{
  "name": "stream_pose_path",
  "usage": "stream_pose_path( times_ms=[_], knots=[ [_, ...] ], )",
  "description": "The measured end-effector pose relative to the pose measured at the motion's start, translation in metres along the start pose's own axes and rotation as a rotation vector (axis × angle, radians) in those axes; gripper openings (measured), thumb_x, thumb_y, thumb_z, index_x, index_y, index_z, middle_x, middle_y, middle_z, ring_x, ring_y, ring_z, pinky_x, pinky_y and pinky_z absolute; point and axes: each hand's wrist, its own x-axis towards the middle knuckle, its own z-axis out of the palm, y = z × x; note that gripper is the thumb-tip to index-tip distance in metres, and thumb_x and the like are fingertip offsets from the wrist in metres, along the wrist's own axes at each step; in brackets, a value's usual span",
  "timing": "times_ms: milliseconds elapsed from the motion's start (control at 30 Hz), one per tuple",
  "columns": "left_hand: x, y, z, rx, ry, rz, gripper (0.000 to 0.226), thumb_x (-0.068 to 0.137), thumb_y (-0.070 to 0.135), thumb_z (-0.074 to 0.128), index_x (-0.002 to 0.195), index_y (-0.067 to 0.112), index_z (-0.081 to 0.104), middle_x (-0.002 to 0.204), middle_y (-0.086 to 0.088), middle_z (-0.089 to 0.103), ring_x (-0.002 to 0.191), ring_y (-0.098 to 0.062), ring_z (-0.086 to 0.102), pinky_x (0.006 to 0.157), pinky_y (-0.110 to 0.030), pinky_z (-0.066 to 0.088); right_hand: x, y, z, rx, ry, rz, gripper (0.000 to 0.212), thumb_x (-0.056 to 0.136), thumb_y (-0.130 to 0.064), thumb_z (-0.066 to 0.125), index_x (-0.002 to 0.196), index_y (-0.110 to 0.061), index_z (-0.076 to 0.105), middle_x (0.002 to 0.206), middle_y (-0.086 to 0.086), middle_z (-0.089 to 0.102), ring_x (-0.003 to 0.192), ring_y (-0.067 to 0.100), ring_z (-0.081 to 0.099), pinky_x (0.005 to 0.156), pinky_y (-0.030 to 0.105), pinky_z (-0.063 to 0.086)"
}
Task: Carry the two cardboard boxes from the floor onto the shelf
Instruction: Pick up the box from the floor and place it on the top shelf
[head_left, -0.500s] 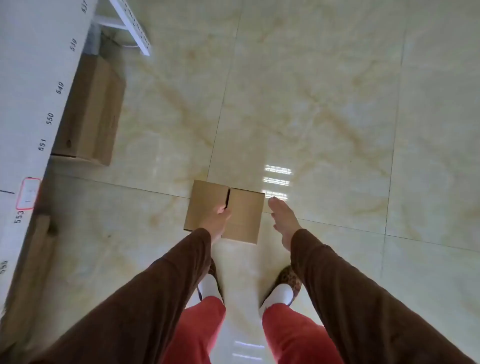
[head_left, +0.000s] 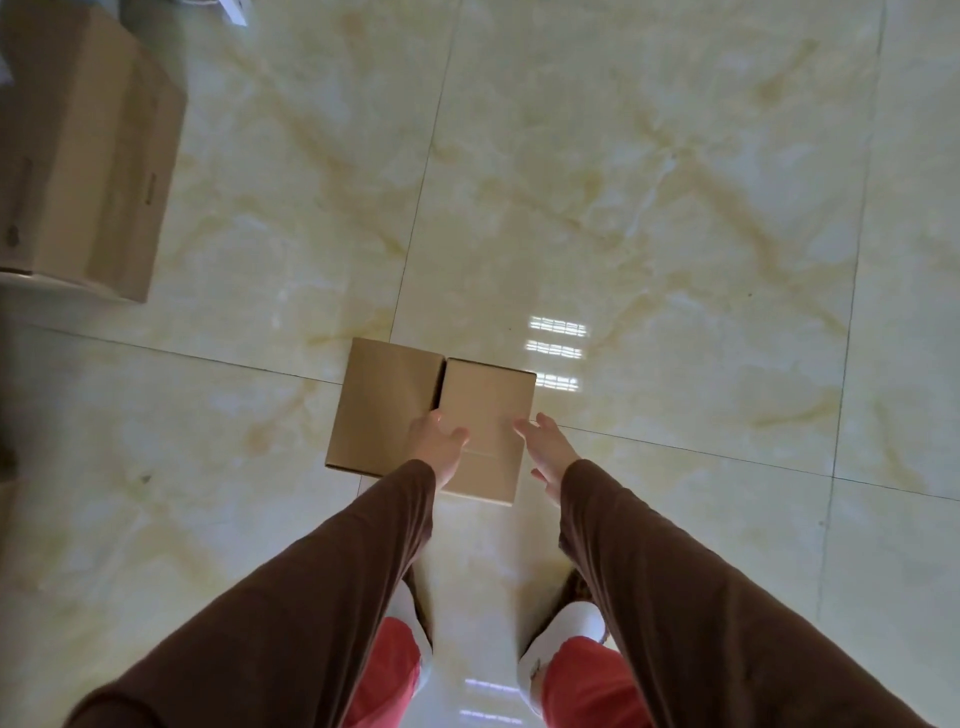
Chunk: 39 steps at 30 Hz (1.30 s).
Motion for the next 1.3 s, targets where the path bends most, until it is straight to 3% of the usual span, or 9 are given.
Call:
stream_pose_path(
  times_ms=[167, 300, 400, 533, 733, 867, 1000, 1133, 1300],
  knots=[
    [0.013, -0.004, 0.011, 0.03, 0.079, -0.006, 0.056, 0.093, 0.032, 0.058, 0.143, 0.009, 0.05, 0.146, -0.016, 0.054, 0.129, -0.034, 0.055, 0.112, -0.047, 0.043, 0.015, 0.006, 0.0, -0.018, -0.018, -0.003, 0.062, 0.109, -0.025, 0.047, 0.165, -0.013, 0.024, 0.164, 0.006, 0.04, 0.148, 0.027, 0.042, 0.106, 0.033, 0.037],
    [-0.003, 0.008, 0.01, -0.062, 0.066, -0.017, 0.049, 0.098, 0.023, 0.058, 0.142, 0.001, 0.05, 0.127, -0.004, 0.052, 0.127, -0.032, 0.055, 0.103, -0.029, 0.04, 0.001, 0.002, -0.006, 0.02, -0.062, -0.038, 0.049, 0.107, -0.025, 0.047, 0.155, -0.02, 0.042, 0.152, 0.001, 0.055, 0.109, 0.017, 0.058, 0.088, 0.03, 0.04],
    [-0.03, 0.025, 0.002, -0.112, 0.058, 0.004, 0.057, 0.098, 0.025, 0.059, 0.149, 0.004, 0.045, 0.145, -0.01, 0.049, 0.129, -0.03, 0.053, 0.11, -0.036, 0.041, -0.03, -0.009, -0.02, 0.064, -0.074, -0.089, 0.03, 0.107, -0.023, 0.047, 0.136, -0.028, 0.05, 0.13, -0.003, 0.059, 0.088, 0.0, 0.054, 0.085, 0.029, 0.04],
    [-0.089, 0.068, -0.022, -0.165, 0.044, 0.067, 0.068, 0.092, 0.032, 0.059, 0.153, 0.01, 0.039, 0.156, -0.011, 0.043, 0.138, -0.03, 0.048, 0.116, -0.046, 0.038, -0.104, -0.04, -0.043, 0.087, -0.061, -0.168, 0.025, 0.107, -0.025, 0.048, 0.131, -0.028, 0.053, 0.127, -0.003, 0.061, 0.09, -0.001, 0.056, 0.07, 0.022, 0.042],
    [-0.228, 0.17, -0.069, -0.305, 0.035, 0.196, 0.034, 0.099, 0.024, 0.056, 0.13, 0.018, 0.045, 0.124, -0.002, 0.056, 0.103, -0.022, 0.056, 0.081, -0.029, 0.046, -0.252, -0.113, -0.085, 0.127, -0.001, -0.38, 0.051, 0.107, -0.037, 0.051, 0.156, -0.024, 0.042, 0.151, -0.003, 0.055, 0.129, 0.017, 0.054, 0.107, 0.036, 0.041],
    [-0.348, 0.257, -0.108, -0.409, 0.042, 0.34, 0.031, 0.099, 0.038, 0.057, 0.123, 0.022, 0.046, 0.132, -0.006, 0.057, 0.107, -0.021, 0.056, 0.083, -0.033, 0.043, -0.379, -0.178, -0.126, 0.135, 0.065, -0.574, 0.056, 0.102, -0.041, 0.055, 0.156, -0.03, 0.042, 0.146, -0.005, 0.059, 0.126, 0.016, 0.061, 0.097, 0.032, 0.05],
    [-0.473, 0.343, -0.14, -0.498, -0.011, 0.52, 0.06, 0.098, 0.06, 0.048, 0.143, 0.021, 0.041, 0.142, -0.004, 0.053, 0.125, -0.023, 0.054, 0.099, -0.035, 0.04, -0.51, -0.239, -0.175, 0.097, 0.117, -0.818, 0.052, 0.105, -0.037, 0.055, 0.154, -0.026, 0.042, 0.146, -0.001, 0.057, 0.125, 0.017, 0.059, 0.082, 0.018, 0.046],
    [-0.582, 0.403, -0.16, -0.563, -0.086, 0.638, 0.08, 0.093, 0.076, 0.035, 0.155, 0.025, 0.035, 0.145, -0.002, 0.049, 0.131, -0.028, 0.052, 0.117, -0.047, 0.036, -0.616, -0.278, -0.218, 0.023, 0.195, -1.084, 0.054, 0.102, -0.042, 0.057, 0.151, -0.023, 0.045, 0.147, 0.002, 0.058, 0.13, 0.017, 0.057, 0.096, 0.026, 0.048],
    [-0.663, 0.453, -0.17, -0.627, -0.245, 0.741, 0.099, 0.079, 0.092, 0.024, 0.151, 0.028, 0.046, 0.146, -0.008, 0.054, 0.13, -0.035, 0.055, 0.114, -0.054, 0.038, -0.708, -0.309, -0.264, -0.018, 0.339, -1.349, 0.068, 0.091, -0.066, 0.054, 0.147, -0.028, 0.05, 0.145, 0.0, 0.058, 0.134, 0.019, 0.056, 0.113, 0.047, 0.048]
  ],
)
